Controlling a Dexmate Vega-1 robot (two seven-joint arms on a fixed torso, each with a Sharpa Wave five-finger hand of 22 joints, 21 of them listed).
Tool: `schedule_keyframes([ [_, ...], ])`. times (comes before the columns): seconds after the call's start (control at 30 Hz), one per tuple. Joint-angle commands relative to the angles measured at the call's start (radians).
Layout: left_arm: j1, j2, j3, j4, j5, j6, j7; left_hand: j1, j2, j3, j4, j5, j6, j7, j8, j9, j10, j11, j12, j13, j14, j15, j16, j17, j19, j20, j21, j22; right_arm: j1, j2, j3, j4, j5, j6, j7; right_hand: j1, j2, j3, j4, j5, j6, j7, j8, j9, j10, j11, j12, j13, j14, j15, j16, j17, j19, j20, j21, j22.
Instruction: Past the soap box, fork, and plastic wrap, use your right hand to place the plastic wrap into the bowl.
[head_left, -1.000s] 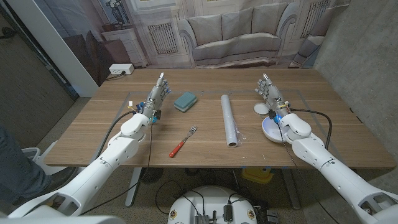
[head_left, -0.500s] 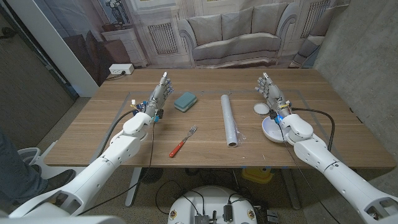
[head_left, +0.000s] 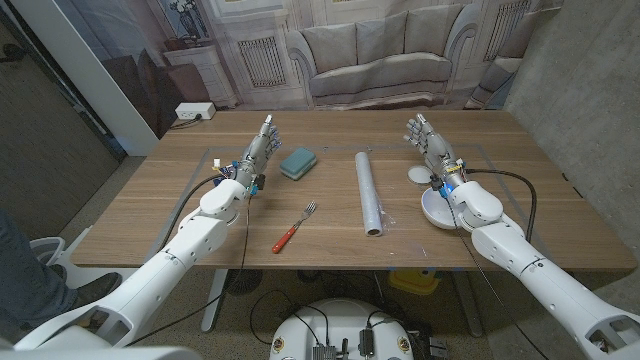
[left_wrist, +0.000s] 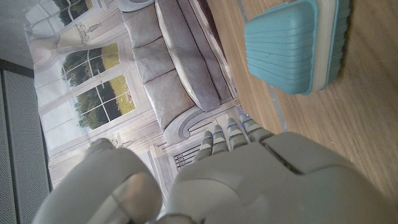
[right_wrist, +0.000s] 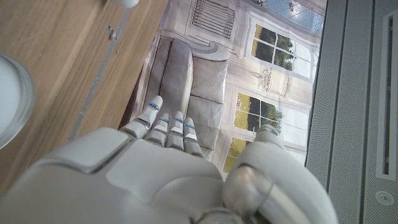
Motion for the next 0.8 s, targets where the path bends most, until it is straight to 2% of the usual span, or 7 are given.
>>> schedule_keyframes([
  [0.03,0.016,0.012,-0.001,-0.053,0.015,0.019,0.034,0.007,0.002,-0.001,-0.004,0.009,0.01,-0.001,0.006,0.003,0.008,-0.004,0.004,0.005,0.003,-0.001,0.003,0.002,0.002,0.002,0.0,0.004,0.039,0.013,-0.025,0.054,-0.053,0.096,0.06,0.007,0.003,0.004,-0.008,0.001,0.019,-0.007,0.005,0.004,0.019,-0.001,0.008,0.005,0.017,-0.008,0.006,0.002,0.014,-0.039,-0.004,0.002],
  [0.5,0.054,0.023,-0.017,-0.093,0.023,0.004,0.061,0.013,0.008,-0.002,-0.006,0.011,0.019,-0.001,0.006,0.003,0.013,-0.007,0.003,0.005,0.01,-0.004,0.003,0.002,0.002,0.002,-0.001,0.004,0.045,-0.033,-0.043,-0.008,-0.171,0.106,0.031,0.021,0.009,0.007,-0.017,0.003,0.036,-0.022,0.005,0.004,0.036,-0.009,0.011,0.005,0.036,-0.026,0.006,0.002,0.041,-0.049,-0.006,0.002],
  [0.67,0.064,0.023,-0.019,-0.1,0.022,0.004,0.068,0.016,0.01,-0.003,-0.007,0.011,0.023,-0.002,0.006,0.003,0.017,-0.011,0.004,0.005,0.014,-0.006,0.003,0.002,0.002,0.003,-0.002,0.004,0.058,-0.04,-0.054,-0.002,-0.195,0.107,0.04,0.026,0.01,0.008,-0.021,0.004,0.039,-0.028,0.004,0.005,0.039,-0.016,0.01,0.005,0.042,-0.031,0.006,0.002,0.051,-0.053,-0.007,0.002],
  [0.8,0.071,0.027,-0.02,-0.111,0.029,0.003,0.076,0.017,0.011,-0.003,-0.007,0.012,0.026,-0.003,0.006,0.003,0.018,-0.01,0.003,0.005,0.015,-0.007,0.003,0.003,0.002,0.002,-0.002,0.004,0.076,-0.041,-0.065,0.018,-0.212,0.123,0.056,0.027,0.002,0.003,-0.025,0.005,0.047,-0.039,0.003,0.005,0.049,-0.028,0.011,0.005,0.058,-0.05,0.007,0.002,0.068,-0.059,-0.008,0.001],
])
